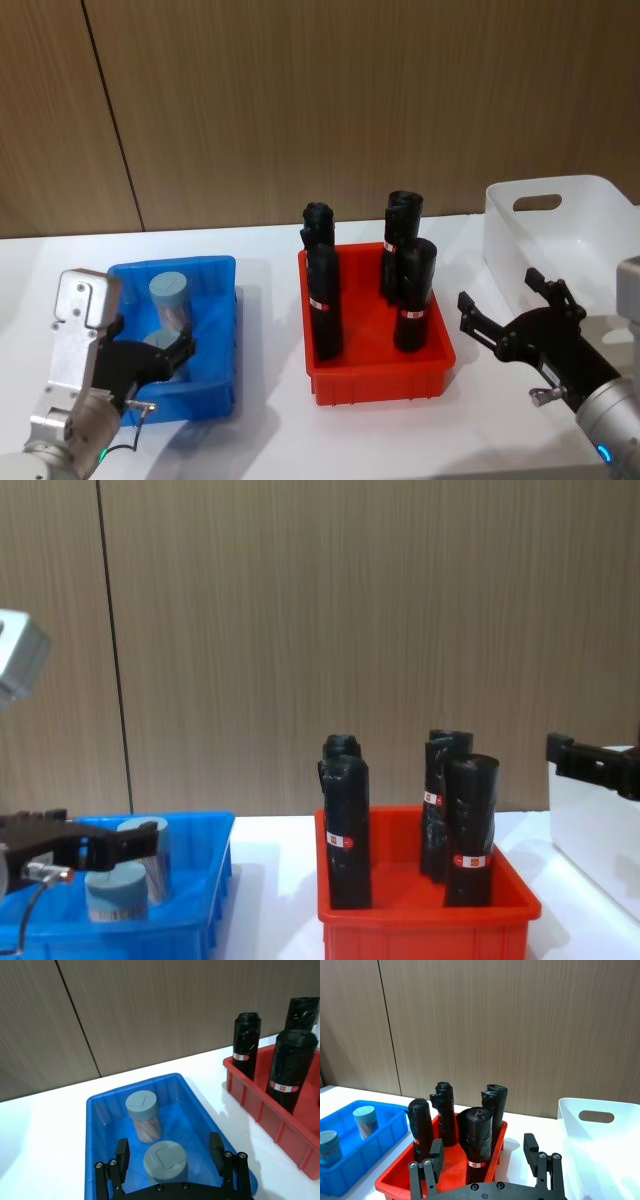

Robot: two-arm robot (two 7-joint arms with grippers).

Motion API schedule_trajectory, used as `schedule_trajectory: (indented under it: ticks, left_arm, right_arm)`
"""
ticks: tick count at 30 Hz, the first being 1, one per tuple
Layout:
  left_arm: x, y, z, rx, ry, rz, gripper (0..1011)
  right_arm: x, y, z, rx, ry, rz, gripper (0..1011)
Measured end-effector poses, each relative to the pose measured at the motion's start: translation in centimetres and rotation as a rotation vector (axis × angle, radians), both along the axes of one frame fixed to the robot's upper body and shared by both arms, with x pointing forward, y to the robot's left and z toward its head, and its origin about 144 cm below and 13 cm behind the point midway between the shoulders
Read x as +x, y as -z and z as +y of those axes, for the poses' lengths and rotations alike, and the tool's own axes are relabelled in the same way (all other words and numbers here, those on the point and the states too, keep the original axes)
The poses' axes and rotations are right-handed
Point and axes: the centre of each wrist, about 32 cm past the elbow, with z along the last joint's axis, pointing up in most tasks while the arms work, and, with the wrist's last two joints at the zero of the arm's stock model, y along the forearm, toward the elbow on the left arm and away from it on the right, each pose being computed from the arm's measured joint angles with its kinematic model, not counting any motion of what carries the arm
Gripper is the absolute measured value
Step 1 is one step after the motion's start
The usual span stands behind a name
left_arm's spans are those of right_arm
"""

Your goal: Pick the cotton swabs from the blue box and place them into the white box.

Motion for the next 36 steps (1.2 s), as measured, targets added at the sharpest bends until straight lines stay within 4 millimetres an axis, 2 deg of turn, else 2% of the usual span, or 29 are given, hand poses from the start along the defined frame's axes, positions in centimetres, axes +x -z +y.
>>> schedule_trajectory:
  ticks: [16,36]
  left_arm:
    - [0.8,1.4,2.0,-0.029,-0.002,0.051,1004]
    - [3.1,3.1,3.9,-0.050,0.070,0.078,1004]
  right_arm:
    - [0.0,0.0,0.0,0.000,0.000,0.000,1001]
    - [0.0,0.0,0.0,0.000,0.000,0.000,1001]
